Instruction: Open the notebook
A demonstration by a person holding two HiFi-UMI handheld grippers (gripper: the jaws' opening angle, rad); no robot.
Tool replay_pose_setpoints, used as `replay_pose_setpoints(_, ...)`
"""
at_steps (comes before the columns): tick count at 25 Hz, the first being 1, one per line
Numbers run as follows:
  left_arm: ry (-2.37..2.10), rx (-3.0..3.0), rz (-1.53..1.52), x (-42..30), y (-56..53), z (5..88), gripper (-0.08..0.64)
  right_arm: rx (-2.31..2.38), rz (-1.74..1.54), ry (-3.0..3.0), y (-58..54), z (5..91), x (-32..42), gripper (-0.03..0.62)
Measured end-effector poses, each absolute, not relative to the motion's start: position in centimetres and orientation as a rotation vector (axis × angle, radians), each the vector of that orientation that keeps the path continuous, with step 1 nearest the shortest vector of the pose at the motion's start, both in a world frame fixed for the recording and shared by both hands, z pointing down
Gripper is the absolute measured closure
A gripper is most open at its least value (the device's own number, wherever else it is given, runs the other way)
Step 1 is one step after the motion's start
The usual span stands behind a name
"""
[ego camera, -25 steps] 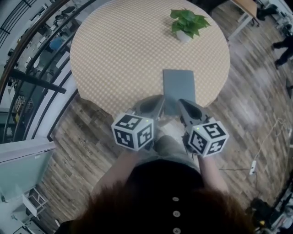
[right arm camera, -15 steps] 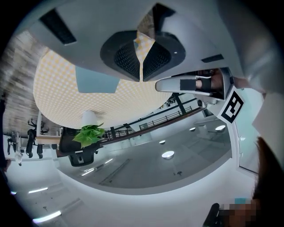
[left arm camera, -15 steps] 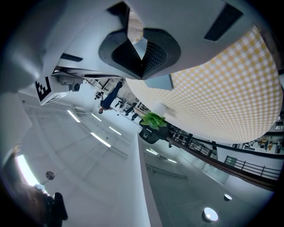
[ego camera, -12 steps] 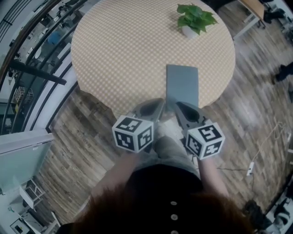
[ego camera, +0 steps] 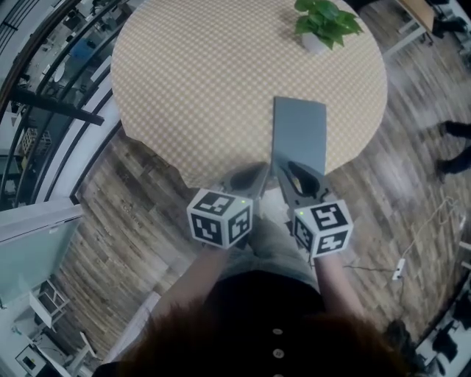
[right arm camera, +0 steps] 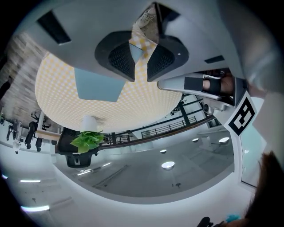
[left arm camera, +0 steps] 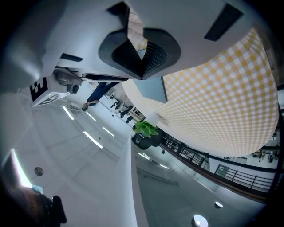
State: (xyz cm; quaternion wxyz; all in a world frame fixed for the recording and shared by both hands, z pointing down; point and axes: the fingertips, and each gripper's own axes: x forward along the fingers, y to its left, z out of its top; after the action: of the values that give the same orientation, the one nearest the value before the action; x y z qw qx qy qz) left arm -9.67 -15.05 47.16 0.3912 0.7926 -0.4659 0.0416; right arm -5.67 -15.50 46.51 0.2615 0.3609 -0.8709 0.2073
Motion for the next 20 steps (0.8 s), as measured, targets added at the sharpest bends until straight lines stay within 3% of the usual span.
replay_pose_setpoints(20,-1.152,1.944,0.196,-9.7,-14.0,52.3,0.549,0.884,0.243,-2.123,-14.8,53.5,-6.6,0.431)
